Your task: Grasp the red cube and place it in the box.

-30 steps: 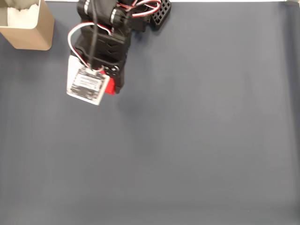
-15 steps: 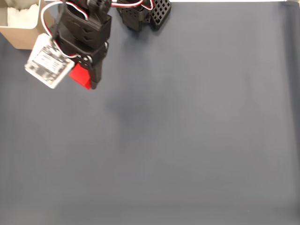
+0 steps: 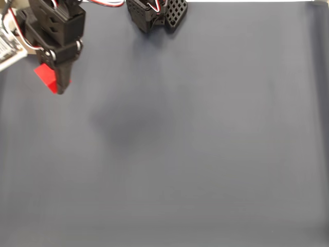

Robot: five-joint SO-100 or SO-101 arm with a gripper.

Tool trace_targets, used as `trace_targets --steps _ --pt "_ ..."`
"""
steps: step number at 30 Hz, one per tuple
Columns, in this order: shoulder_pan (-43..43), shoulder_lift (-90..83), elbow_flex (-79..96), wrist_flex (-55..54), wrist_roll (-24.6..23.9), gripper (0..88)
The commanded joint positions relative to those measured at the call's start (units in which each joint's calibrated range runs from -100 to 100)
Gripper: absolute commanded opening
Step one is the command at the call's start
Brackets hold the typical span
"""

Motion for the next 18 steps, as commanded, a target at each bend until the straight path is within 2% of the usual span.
trace_targets --steps 1,18 --pt "2.1 0.6 -5.3 -0.1 -0.7 0.0" --pt "11.5 3.1 -10.7 -3.2 -1.9 0.0"
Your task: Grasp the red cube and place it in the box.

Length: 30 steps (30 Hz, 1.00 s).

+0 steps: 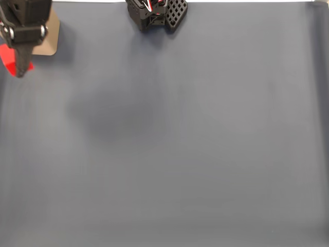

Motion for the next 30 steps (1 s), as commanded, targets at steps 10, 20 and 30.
trace_targets --steps 10,20,30 --pt "9.6 -6.9 5.1 -8.2 -0.4 0.0" --pt "15.4 -15.9 14.6 -10.6 -0.4 0.0" --pt "19.2 -21.3 20.6 -12.7 -0.6 0.0"
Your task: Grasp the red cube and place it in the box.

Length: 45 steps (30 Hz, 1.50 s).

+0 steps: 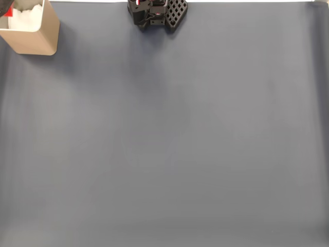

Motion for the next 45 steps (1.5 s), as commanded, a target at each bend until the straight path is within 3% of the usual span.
trace_targets --steps 1,45 --pt "1.6 -3.2 0.4 -2.3 -0.4 0.0" --pt "6.3 -10.3 15.4 -10.2 0.2 0.0"
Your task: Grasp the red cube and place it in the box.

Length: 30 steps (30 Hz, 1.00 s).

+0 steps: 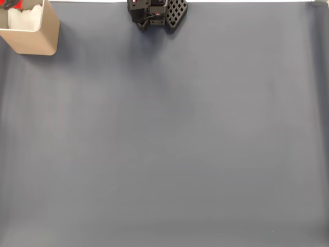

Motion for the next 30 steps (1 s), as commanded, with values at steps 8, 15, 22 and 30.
trace_targets --steps 8,15,22,30 --pt "0.8 -1.8 -1.1 -1.7 0.0 0.0" --pt "0.6 -1.5 -1.2 -1.9 0.0 6.8" --pt "0.6 -1.1 -1.5 -2.0 0.0 27.9" --pt "0.6 -0.6 -1.5 -2.2 0.0 40.0"
